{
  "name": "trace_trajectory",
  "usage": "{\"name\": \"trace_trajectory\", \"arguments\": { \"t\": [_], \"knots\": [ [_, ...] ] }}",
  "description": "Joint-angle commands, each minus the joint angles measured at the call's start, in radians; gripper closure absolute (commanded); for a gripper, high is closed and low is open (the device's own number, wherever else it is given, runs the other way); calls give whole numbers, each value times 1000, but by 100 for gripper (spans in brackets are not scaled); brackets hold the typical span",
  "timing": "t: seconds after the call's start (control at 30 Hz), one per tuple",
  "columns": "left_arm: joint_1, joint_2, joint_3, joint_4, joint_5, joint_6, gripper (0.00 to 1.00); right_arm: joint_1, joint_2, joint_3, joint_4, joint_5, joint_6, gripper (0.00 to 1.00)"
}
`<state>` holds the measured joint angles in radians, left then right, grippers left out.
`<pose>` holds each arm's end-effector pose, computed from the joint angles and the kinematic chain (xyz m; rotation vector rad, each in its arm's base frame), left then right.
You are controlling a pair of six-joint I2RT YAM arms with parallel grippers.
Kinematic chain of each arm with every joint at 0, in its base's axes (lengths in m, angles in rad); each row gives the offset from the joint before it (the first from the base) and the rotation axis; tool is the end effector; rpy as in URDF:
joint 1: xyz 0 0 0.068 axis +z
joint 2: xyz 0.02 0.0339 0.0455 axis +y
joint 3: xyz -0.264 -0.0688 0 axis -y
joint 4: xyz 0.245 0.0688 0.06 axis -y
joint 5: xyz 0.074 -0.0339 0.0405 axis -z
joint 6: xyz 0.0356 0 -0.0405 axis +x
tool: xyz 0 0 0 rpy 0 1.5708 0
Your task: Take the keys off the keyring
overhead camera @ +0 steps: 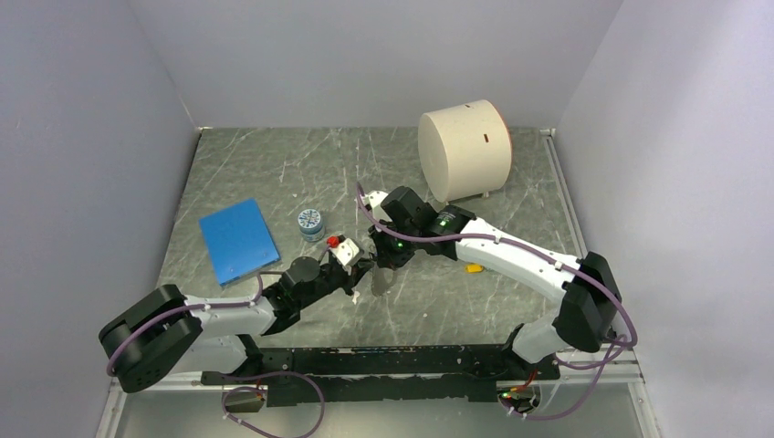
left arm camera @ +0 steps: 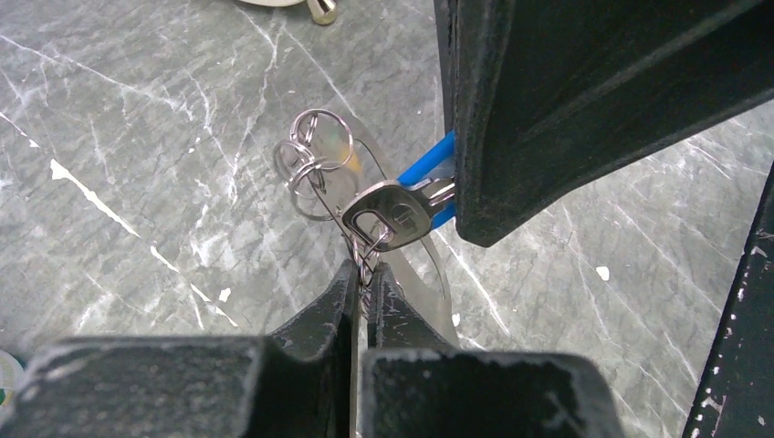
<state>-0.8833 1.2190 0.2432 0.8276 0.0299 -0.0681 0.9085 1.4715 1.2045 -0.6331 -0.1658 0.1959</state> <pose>0.1416 -0.1741 0.1759 0.7242 1.6197 -0.7237 0.1883 0.2511 0.2840 -0.9692 2.3900 0.6537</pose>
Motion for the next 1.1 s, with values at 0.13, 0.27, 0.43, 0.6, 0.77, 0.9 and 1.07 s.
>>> {"name": "trace_trajectory", "arguments": {
  "t": [0.13,0.27,0.43,0.6,0.77,0.9,1.07],
  "knots": [
    [-2,-24,10,-76,-12,-2,98,0,-37,43,50,-86,22,100],
    [-7,-32,34,-124,-27,-13,97,0,-17,62,37,-117,33,100],
    [-23,-45,59,-172,-67,-24,97,1,3,87,30,-136,69,100],
    [-52,-35,86,-215,-114,-16,97,1,32,124,16,-118,114,100],
    [-83,-27,95,-222,-151,-5,97,-1,40,148,30,-105,171,100],
    [-99,-24,105,-230,-167,3,97,-5,63,180,19,-96,204,100],
    [-123,-25,105,-220,-171,25,98,-20,90,198,17,-87,230,100]
  ]
}}
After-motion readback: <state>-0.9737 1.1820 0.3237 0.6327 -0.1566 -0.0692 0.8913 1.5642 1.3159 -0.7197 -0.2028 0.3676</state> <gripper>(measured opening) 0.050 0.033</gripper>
